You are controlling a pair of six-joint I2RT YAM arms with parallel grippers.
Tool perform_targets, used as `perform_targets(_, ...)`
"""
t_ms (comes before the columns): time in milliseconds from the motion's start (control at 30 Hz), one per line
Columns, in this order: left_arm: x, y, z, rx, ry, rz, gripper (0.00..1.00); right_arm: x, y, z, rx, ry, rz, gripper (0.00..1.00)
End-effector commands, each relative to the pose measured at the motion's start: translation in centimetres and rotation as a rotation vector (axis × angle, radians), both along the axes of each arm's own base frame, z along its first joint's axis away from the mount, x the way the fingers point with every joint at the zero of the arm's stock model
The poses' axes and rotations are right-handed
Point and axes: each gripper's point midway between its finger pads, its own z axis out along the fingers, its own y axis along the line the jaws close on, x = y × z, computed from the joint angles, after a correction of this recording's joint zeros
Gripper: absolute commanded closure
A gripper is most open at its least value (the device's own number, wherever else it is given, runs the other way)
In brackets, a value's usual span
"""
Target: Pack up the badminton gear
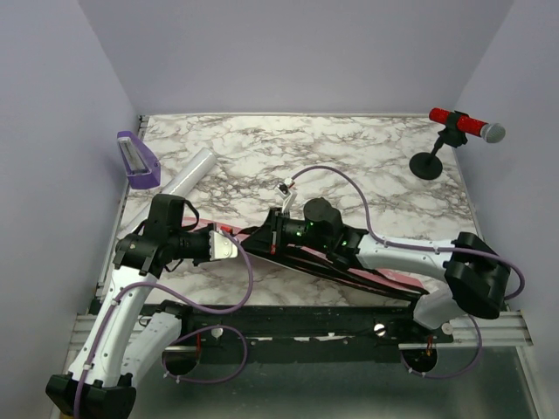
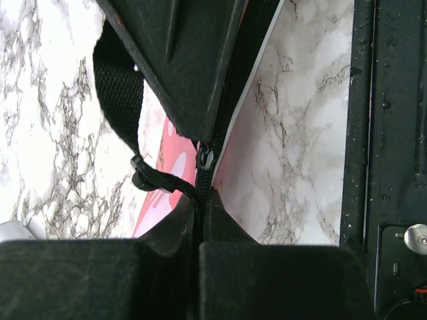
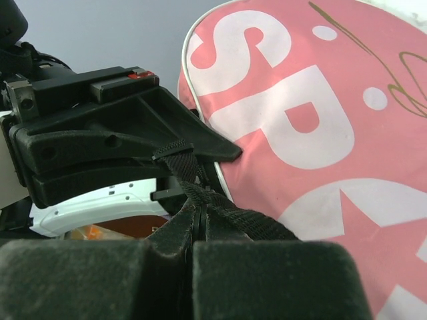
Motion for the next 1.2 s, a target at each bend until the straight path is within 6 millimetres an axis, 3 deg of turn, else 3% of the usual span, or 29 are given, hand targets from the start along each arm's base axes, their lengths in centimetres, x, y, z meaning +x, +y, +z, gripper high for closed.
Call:
perform_targets(0,0.0,-0.3,0.6,-0.013,-0.015,-0.01,1.0,0.8,-2.0,-0.8,-0.092,-0.054,-0.072,0.99)
perform_targets(267,0.6,-0.3,1.3,-0.019,0.015,0.027,1.0,1.2,-4.7,-1.5,-0.196,-0.083,-0.145,0.99)
perform_targets(633,2.3,0.1,2.0,-0.011,0.043,0.117,1.0,1.5,-10.4,-1.6,-0.318,-0.11,-0.282,0.99)
perform_targets(867,3.1,0.4,2.6,-0.019,0.085,0.163,1.0,2.9,-14.1,-1.8,-0.414,-0.12,-0.423,1.0)
perform_targets(1000,3.8,0.4,4.0,-0.102,0.133,0.207,1.0,3.8,-15.2,-1.3,-0.442,-0.12,-0.47,0.99)
perform_targets(1167,4.5,0.8,4.4,-0.131,0.197,0.255,1.0,5.3,-16.5,-1.0,-0.475,-0.103,-0.514,1.0)
